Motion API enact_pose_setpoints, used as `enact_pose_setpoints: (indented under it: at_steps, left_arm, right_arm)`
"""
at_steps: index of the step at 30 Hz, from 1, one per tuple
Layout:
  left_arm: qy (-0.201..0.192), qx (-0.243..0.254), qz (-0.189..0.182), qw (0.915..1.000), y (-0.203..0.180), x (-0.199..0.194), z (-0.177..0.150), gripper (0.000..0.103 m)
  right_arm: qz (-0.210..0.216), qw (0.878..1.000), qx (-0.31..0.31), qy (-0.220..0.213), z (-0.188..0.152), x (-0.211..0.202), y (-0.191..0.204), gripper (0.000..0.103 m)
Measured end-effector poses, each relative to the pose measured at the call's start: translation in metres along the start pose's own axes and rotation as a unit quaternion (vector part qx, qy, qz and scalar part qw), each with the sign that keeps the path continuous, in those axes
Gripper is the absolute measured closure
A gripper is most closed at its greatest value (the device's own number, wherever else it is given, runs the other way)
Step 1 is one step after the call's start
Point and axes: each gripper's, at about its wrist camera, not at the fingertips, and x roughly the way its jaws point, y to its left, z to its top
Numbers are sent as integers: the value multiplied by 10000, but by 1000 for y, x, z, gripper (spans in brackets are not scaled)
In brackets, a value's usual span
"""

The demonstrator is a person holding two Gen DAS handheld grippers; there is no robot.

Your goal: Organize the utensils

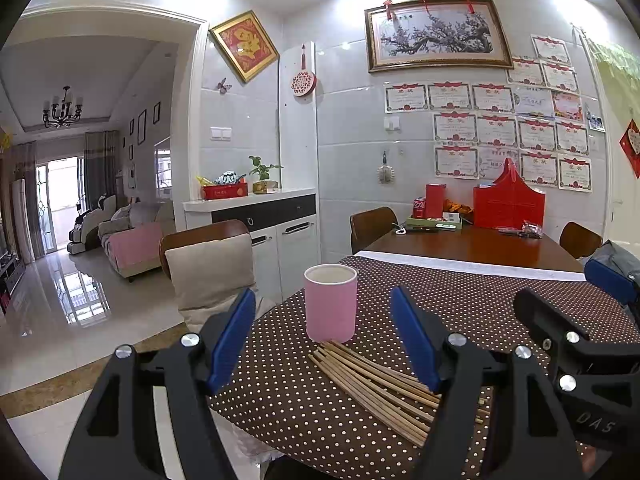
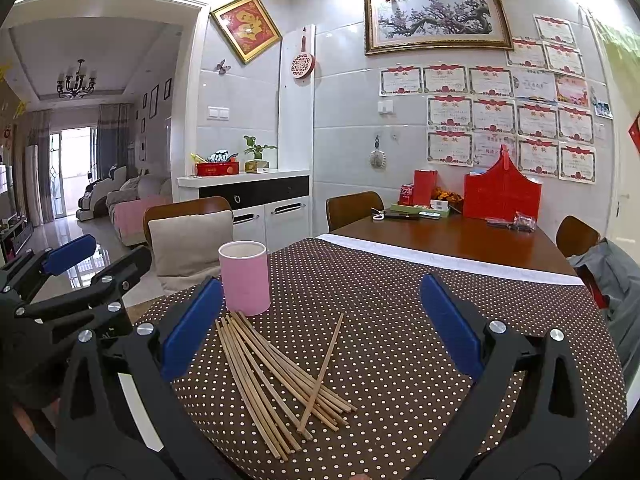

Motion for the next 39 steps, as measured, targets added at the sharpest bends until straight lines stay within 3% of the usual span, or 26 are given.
enact_pose_setpoints:
  at_steps: [39]
  left_arm:
    - [18, 29, 52, 10000, 0, 2, -1, 34]
  right_arm:
    - [91, 9997, 153, 178, -6, 7, -3, 6]
